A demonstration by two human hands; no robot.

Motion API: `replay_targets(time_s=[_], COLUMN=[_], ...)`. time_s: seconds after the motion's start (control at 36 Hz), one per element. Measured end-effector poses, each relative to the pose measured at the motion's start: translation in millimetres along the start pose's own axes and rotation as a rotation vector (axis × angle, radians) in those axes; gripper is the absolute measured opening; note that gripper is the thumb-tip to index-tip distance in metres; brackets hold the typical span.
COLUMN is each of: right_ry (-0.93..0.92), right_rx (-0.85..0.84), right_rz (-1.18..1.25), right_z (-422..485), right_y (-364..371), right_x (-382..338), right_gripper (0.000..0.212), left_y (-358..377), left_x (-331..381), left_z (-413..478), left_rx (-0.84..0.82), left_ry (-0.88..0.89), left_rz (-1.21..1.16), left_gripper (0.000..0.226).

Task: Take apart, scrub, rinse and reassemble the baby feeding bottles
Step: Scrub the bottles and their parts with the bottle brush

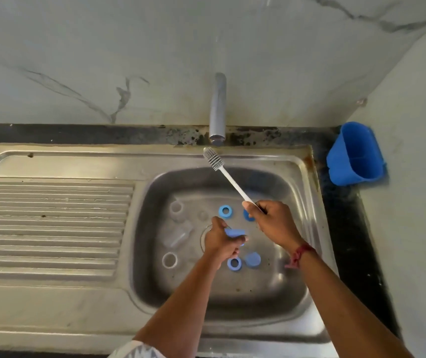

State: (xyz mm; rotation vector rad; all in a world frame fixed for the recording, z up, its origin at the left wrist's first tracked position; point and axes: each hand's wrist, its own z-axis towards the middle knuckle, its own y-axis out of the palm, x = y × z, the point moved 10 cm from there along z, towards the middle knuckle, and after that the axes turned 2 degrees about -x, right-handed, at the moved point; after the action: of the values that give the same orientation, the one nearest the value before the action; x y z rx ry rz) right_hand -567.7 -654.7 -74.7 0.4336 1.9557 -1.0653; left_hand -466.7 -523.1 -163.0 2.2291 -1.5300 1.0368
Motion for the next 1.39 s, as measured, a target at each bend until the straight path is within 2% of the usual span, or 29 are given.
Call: replay_targets(time_s=[0.08,0.14,0.39,0.47,0.56,0.67,0.75,0.86,0.92,0.97,1.06,1.11,1.25,1.39], right_ry=[0.004,0.012,0.034,0.018,0.013,0.009,0.005,0.003,-0.01,-0.008,-0.02,-0.02,0.012,0.061], right_rx=[0.0,0.004,0.002,0.001,-0.017,-0.034,-0.029,-0.043,-0.061,-0.082,-0.111,-0.131,-0.184,-0.206], right_rz=[0.011,0.019,0.026,0.023,0.019,0.008,0.013,0.024,0.033,0.034,-0.019,-0.065,-0.148,-0.146], right_z=[9,14,24,27,27,25,21,12,3,-4,-18,-27,-41,-53], right_y=[1,0,3,7,11,15,16,25,35,45,60,69,88,93], right_x=[0,1,5,8,9,9,7,7,3,2,3,5,8,16], right_gripper=[0.062,0.062,0.059,0.061,0.066,0.061,0.061,0.066,0.07,0.064,0.056,0.054,0.052,0.053], left_y=[18,28,60,66,66,55,34,-20,-54,-90,-141,-164,-176,-164], left_x=[2,2,1,-2,-1,4,5,3,0,-6,-17,-25,-26,-29], left_z=[14,20,39,43,45,38,24,6,-10,-25,-49,-60,-72,-65], left_rx=[-0.046,-0.074,-0.207,-0.23,-0.231,-0.216,-0.144,0.087,0.181,0.279,0.46,0.529,0.528,0.426], left_ry=[0.015,0.02,0.068,0.074,0.08,0.095,0.091,0.14,0.162,0.174,0.146,0.119,0.113,0.122], left_rz=[0.111,0.234,0.473,0.482,0.468,0.447,0.357,0.353,0.31,0.284,0.426,0.432,0.471,0.557], left_gripper=[0.039,0.035,0.05,0.052,0.066,0.074,0.065,0.032,0.023,0.022,0.023,0.02,0.019,0.034])
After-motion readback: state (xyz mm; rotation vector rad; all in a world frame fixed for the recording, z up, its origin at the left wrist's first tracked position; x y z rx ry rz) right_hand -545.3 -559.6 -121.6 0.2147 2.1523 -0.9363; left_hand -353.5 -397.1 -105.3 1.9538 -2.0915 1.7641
